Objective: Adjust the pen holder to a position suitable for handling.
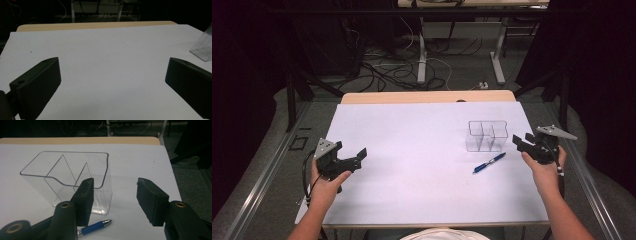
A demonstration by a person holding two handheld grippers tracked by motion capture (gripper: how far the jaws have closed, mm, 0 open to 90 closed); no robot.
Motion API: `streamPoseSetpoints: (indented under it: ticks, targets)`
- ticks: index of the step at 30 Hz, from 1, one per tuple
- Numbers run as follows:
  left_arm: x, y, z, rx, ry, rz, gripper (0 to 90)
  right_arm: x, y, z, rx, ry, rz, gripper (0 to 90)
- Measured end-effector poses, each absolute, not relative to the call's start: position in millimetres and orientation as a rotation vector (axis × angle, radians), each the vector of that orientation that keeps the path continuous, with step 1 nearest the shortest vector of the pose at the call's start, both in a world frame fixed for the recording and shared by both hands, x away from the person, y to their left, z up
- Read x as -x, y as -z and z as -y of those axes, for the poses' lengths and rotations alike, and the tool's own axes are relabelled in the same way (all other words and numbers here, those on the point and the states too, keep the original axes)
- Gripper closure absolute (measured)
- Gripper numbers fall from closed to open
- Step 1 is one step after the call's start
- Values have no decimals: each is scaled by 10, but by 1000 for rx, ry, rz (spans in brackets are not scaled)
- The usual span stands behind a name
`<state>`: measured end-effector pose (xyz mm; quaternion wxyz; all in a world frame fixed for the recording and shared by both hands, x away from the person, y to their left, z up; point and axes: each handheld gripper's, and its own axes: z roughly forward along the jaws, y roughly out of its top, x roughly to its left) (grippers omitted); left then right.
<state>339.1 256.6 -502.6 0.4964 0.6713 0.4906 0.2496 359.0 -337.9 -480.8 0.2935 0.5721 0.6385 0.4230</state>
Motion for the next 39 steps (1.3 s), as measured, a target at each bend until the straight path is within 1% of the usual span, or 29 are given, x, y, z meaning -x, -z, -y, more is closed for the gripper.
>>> streamPoseSetpoints:
  ticks: [1,2,7,10,13,22,39]
  targets:
    - [-3392,5026,-2569,-1627,-606,-1187,1,-3622,4807,3373,-1505,-1121,-1690,521]
    - [-3393,5026,-2570,-1625,-605,-1189,2,-3631,4795,3369,-1513,-1117,-1699,573]
    - [-3395,5031,-2574,-1633,-605,-1189,2,-3789,4783,3348,-1504,-1068,-1725,757]
    - [-3397,5035,-2571,-1634,-601,-1193,1,-3919,4819,3340,-1520,-1067,-1748,842]
    - [-3399,5039,-2570,-1636,-601,-1194,2,-4020,4866,3334,-1528,-1045,-1760,900]
    - [-3403,5048,-2571,-1635,-600,-1199,2,-4197,5016,3290,-1555,-1029,-1804,900]
    - [-3407,5056,-2570,-1636,-598,-1205,3,-4224,5060,3244,-1552,-1073,-1823,900]
